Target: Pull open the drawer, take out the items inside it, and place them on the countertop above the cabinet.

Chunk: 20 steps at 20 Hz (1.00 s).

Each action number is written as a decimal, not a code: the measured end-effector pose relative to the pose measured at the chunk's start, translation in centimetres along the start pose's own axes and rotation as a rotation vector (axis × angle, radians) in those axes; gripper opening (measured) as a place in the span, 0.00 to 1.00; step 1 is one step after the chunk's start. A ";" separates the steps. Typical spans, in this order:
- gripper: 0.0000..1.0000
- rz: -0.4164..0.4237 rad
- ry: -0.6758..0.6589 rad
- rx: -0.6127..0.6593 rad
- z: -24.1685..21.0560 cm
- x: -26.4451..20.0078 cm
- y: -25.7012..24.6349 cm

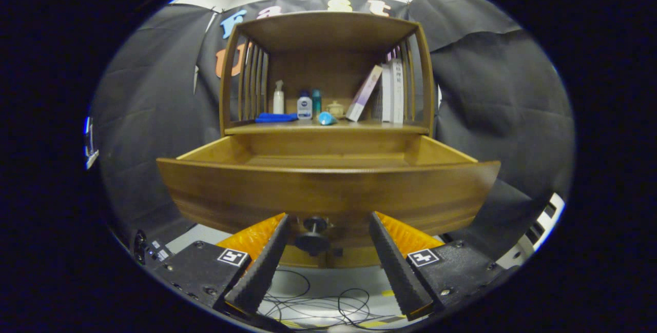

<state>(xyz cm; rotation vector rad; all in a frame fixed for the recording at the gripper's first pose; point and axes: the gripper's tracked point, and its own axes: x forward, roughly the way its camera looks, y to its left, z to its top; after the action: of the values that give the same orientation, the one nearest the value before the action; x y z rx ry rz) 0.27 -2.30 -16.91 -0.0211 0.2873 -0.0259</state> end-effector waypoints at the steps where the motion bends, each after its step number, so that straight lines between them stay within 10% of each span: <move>1: 0.98 0.000 0.012 -0.003 -0.5 0.4 0.2; 20: 0.98 -0.046 -0.034 -0.035 -0.1 3.8 1.3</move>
<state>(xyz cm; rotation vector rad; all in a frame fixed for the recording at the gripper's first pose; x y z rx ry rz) 3.95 -1.15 -18.15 -0.0633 0.2534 -0.0664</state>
